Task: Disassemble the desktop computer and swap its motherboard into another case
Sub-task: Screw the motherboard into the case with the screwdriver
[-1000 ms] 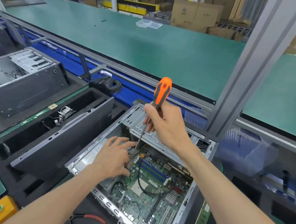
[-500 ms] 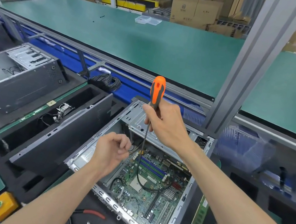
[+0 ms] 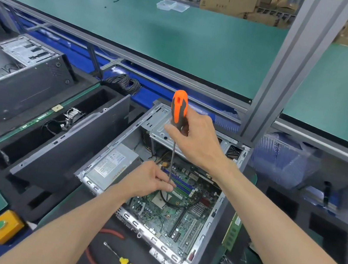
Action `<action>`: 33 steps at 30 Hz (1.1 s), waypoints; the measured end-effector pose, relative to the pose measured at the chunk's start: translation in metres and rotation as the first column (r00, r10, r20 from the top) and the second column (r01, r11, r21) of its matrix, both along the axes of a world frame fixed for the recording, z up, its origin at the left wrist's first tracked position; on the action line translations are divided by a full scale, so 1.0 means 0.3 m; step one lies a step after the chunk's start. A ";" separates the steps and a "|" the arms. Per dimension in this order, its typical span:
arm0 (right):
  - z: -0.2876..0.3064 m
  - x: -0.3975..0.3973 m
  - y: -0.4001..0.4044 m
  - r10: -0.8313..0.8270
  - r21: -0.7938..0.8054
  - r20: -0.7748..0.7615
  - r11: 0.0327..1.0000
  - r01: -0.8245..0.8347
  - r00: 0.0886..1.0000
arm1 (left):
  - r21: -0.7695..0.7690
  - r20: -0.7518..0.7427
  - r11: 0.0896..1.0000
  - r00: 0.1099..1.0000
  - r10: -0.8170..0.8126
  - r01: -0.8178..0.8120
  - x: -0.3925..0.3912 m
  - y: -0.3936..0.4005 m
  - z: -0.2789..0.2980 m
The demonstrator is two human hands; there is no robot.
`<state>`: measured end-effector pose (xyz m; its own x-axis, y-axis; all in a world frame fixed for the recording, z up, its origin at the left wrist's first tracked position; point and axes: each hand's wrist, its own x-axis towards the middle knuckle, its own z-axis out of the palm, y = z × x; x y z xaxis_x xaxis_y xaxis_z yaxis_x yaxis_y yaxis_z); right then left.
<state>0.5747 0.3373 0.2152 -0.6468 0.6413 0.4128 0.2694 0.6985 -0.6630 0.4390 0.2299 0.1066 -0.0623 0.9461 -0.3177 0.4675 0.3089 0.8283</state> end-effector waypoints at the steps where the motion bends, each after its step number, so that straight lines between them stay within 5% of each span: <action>1: 0.003 0.007 0.005 -0.013 0.018 -0.002 1.000 0.013 1.000 | -0.041 -0.003 0.998 0.999 -0.052 0.051 0.004 0.001 -0.002; 9: 0.009 0.059 0.028 0.047 -0.033 -0.033 0.998 -0.048 0.998 | -0.219 -0.045 0.919 0.937 -0.345 0.328 0.035 0.012 -0.045; 16: -0.060 0.083 0.034 -0.029 -0.089 0.008 0.996 0.030 1.000 | -0.310 -0.094 0.768 0.786 -0.611 0.560 0.070 0.049 -0.080; 33: -0.098 0.079 0.006 -0.129 -0.040 0.012 0.991 0.130 0.992 | -0.293 -0.090 0.686 0.695 -0.713 0.666 0.087 0.057 -0.115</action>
